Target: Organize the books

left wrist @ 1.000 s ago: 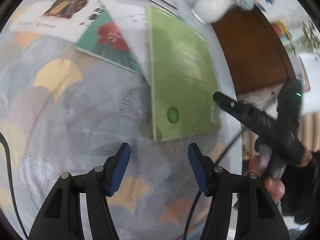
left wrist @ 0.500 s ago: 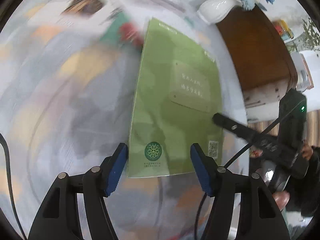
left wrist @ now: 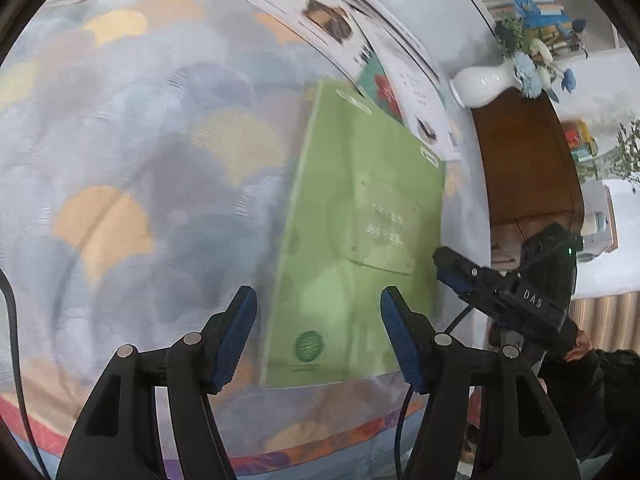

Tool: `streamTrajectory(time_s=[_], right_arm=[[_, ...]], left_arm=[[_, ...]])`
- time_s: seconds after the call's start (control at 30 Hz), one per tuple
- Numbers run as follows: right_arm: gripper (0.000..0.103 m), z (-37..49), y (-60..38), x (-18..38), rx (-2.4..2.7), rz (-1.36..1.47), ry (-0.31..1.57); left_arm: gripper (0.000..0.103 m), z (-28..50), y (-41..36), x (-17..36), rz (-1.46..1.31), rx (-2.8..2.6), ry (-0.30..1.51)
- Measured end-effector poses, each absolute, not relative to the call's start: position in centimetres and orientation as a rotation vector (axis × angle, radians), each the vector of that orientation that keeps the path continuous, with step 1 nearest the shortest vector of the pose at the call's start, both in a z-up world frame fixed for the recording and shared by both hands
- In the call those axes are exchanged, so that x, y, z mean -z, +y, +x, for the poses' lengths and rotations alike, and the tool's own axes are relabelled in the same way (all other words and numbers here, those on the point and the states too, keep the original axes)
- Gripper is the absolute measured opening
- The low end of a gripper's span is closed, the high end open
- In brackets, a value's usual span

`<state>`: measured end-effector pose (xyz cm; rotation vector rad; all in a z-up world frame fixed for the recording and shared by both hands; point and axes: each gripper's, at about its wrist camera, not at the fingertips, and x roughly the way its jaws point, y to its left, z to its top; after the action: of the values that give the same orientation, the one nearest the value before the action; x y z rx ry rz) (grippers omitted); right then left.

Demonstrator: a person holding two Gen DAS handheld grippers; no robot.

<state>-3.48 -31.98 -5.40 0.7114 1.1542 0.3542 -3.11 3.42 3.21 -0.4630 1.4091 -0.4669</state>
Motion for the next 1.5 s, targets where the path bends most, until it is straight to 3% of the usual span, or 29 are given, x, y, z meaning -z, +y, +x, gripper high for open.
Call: streamTrajectory(time_s=[0.2, 0.27, 0.4, 0.57, 0.73, 0.83, 0.93, 1.07, 1.2, 1.33, 1.5], right_arm=[[0.048, -3.0, -31.5, 4.9, -0.376, 0.728, 1.184], [0.058, -3.0, -30.9, 4.0, -0.396, 0.711, 1.17], [0.063, -4.1, -29.9, -1.4, -0.554, 0.722, 1.026], [0.063, -3.2, -25.1, -7.5, -0.73, 0.68, 0.933], [0.063, -1.5, -16.5, -9.5, -0.884, 0.613, 0.946], [0.063, -0.9, -11.3, -8.6, -0.933, 0.576, 1.003], [0.063, -1.2, -7.2, -7.2, -0.858, 0.391, 1.058], [0.063, -1.8, -4.9, -4.5, -0.687, 0.109, 1.101], [0.062, -1.1, -6.5, -0.1, -0.544, 0.078, 1.198], [0.041, -1.3, -8.2, 1.8, -0.389, 0.082, 1.211], [0.041, -2.3, -9.4, 3.1, -0.306, 0.178, 1.21]], left_arm=[[0.066, -4.3, 1.8, -2.8, -0.358, 0.469, 1.409], [0.066, -4.4, 2.0, -2.8, -0.354, 0.467, 1.412], [0.066, -4.2, 4.4, -2.5, -0.498, 0.498, 1.435], [0.066, -4.6, 11.8, -3.7, -0.783, 0.43, 1.339], [0.066, -6.2, 21.2, -6.1, -0.915, 0.185, 1.153], [0.066, -7.7, 27.1, -7.0, -0.911, 0.018, 1.07], [0.066, -8.3, 29.8, -6.9, -0.793, -0.074, 1.112], [0.066, -7.1, 27.5, -5.6, -0.682, 0.008, 1.219], [0.066, -5.2, 22.7, -4.7, -0.479, 0.102, 1.295], [0.056, -4.0, 19.0, -3.6, -0.288, 0.134, 1.357], [0.054, -3.3, 18.8, -3.5, -0.28, 0.191, 1.354]])
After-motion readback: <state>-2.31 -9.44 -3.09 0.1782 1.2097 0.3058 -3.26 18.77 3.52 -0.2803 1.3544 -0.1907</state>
